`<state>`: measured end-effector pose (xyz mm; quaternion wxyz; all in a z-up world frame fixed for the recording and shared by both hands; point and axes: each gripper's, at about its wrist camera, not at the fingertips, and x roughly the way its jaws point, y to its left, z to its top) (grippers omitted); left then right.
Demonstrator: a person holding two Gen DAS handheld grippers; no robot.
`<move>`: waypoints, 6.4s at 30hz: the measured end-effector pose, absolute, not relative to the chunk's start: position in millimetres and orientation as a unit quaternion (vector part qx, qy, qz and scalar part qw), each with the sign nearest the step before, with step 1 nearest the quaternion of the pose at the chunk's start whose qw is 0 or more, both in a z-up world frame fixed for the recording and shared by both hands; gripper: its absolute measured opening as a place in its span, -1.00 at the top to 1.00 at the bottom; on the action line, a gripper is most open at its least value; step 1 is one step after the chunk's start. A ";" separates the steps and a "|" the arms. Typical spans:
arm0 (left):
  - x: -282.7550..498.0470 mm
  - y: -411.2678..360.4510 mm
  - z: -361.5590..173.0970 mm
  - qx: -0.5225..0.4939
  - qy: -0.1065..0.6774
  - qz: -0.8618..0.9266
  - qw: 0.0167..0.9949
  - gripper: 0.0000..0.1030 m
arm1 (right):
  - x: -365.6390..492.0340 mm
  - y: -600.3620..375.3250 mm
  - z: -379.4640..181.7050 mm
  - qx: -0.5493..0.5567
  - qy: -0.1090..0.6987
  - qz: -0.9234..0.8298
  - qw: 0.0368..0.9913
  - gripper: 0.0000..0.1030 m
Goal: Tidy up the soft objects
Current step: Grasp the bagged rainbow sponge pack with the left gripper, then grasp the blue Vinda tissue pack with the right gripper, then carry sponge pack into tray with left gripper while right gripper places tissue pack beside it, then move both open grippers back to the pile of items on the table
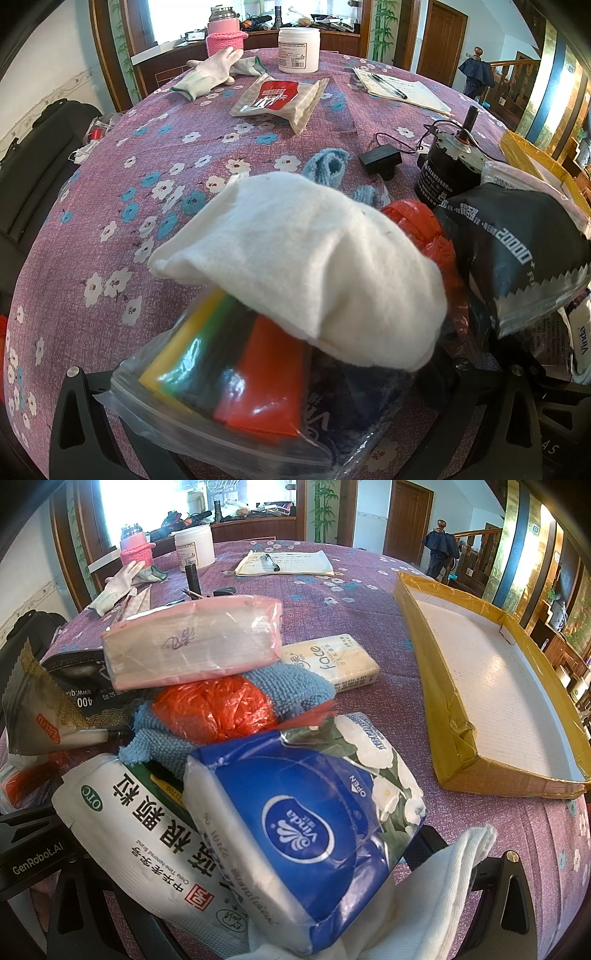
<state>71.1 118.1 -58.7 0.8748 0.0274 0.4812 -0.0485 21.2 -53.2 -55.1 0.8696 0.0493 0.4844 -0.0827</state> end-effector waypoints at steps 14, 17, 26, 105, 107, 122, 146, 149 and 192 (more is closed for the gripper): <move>45.6 129.1 -35.2 0.043 0.466 -0.100 0.878 -1.00 | -44.2 -73.0 -37.1 0.004 0.471 0.095 0.877 -0.97; 25.9 139.5 -22.9 0.048 0.448 -0.125 0.884 -1.00 | -65.5 -72.2 -34.6 -0.009 0.448 0.117 0.886 -0.70; -2.6 168.5 -27.2 0.052 0.446 -0.151 0.881 -1.00 | -85.8 -63.0 -25.3 0.002 0.405 0.180 0.897 -0.44; -13.5 162.0 0.5 0.042 0.416 -0.193 0.888 0.22 | -65.8 -63.4 -0.1 0.000 0.382 0.206 0.901 -0.09; -13.7 156.7 5.7 0.041 0.413 -0.200 0.888 0.22 | -67.2 -70.8 8.0 0.007 0.374 0.201 0.905 -0.09; 14.5 17.5 58.9 0.075 0.403 -0.288 0.865 0.23 | -30.2 -196.1 62.7 0.146 0.317 0.092 0.933 -0.08; 188.4 -256.1 -11.3 0.124 0.494 -0.310 0.803 0.23 | 105.6 -408.6 -15.6 0.329 0.373 -0.104 0.861 -0.09; 193.2 -263.2 -18.5 0.133 0.497 -0.304 0.802 0.23 | 105.8 -415.8 -24.4 0.343 0.381 -0.109 0.852 -0.09; 27.0 31.2 56.2 0.036 0.437 -0.276 0.855 -0.23 | 36.3 -282.3 55.4 0.220 0.308 0.022 0.925 -0.28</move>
